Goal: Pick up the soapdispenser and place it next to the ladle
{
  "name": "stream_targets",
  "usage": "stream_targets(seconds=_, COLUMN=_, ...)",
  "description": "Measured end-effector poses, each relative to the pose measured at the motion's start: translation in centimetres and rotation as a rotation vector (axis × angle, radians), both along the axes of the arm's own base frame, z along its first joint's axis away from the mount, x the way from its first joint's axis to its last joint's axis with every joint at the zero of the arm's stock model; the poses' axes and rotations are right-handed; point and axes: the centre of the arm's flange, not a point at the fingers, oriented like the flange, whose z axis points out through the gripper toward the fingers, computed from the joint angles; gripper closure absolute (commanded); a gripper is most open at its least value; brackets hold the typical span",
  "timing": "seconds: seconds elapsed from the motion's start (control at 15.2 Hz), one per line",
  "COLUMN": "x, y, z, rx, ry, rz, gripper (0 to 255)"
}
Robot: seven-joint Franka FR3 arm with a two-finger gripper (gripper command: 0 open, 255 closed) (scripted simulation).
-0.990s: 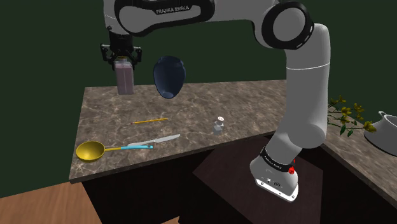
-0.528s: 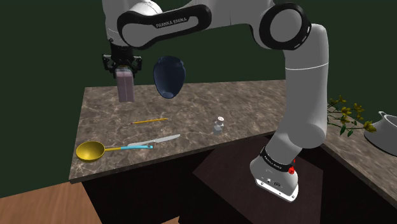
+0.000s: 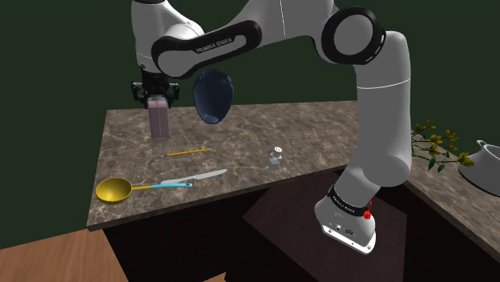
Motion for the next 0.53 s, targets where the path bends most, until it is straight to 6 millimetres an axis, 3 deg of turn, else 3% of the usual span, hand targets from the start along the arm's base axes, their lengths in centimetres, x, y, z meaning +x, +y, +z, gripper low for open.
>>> stream_targets(seconds=0.53, x=0.0, y=0.0, z=-4.3, rx=0.000, ry=0.000, rz=0.000, gripper=255)
